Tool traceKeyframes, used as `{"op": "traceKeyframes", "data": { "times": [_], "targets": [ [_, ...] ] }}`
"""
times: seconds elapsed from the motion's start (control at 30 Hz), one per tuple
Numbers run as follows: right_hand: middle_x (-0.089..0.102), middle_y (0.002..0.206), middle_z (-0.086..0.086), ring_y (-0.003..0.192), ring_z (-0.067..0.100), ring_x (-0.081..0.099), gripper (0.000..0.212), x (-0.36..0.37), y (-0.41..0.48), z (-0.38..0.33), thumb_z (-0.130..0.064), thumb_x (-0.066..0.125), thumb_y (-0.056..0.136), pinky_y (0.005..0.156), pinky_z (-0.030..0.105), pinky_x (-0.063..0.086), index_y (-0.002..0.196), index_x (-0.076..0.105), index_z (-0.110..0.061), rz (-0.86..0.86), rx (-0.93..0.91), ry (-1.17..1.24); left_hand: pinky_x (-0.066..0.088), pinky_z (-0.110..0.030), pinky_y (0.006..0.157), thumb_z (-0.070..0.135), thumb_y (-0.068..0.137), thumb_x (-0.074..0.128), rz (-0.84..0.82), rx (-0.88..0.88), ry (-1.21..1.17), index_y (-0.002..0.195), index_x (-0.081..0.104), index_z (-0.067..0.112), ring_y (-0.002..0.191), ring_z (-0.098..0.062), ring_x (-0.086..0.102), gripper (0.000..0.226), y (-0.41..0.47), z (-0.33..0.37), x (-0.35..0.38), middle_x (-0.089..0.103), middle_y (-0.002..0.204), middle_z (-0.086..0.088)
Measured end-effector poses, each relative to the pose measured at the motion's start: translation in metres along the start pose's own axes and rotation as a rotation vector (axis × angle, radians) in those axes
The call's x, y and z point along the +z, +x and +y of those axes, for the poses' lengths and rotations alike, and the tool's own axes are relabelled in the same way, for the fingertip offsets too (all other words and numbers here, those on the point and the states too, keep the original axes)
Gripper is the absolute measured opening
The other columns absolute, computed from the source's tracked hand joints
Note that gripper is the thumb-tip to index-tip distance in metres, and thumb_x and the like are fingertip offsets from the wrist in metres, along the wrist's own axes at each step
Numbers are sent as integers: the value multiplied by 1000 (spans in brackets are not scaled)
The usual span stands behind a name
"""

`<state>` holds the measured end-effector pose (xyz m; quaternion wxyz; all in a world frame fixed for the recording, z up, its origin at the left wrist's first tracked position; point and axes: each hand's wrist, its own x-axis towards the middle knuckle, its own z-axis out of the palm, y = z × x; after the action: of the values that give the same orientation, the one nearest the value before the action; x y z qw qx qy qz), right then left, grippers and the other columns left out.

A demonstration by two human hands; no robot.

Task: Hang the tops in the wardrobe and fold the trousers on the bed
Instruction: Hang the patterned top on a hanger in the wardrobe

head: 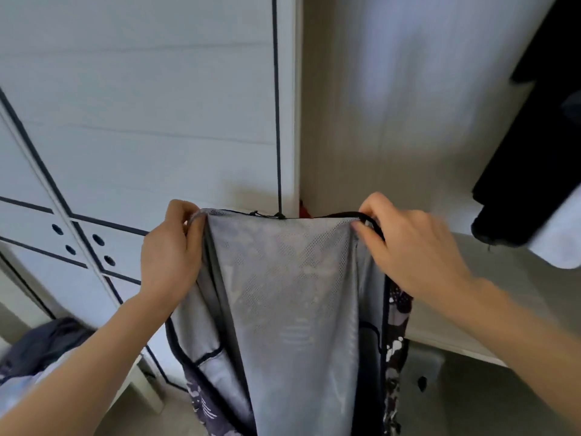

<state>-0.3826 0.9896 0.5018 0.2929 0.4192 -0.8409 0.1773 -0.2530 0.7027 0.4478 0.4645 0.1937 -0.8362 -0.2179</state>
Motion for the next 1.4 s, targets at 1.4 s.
{"op": "traceKeyframes", "data": {
  "times": [1.4],
  "targets": [
    [63, 88, 8, 78, 28, 59, 40, -194, 252, 278, -54, 48, 95, 65, 35, 33, 81, 41, -17, 506, 344, -583, 35, -35, 57, 43, 81, 76, 58, 182, -307, 57, 50, 10, 59, -28, 37, 49, 301, 305, 191, 43, 55, -5]
  ]
}}
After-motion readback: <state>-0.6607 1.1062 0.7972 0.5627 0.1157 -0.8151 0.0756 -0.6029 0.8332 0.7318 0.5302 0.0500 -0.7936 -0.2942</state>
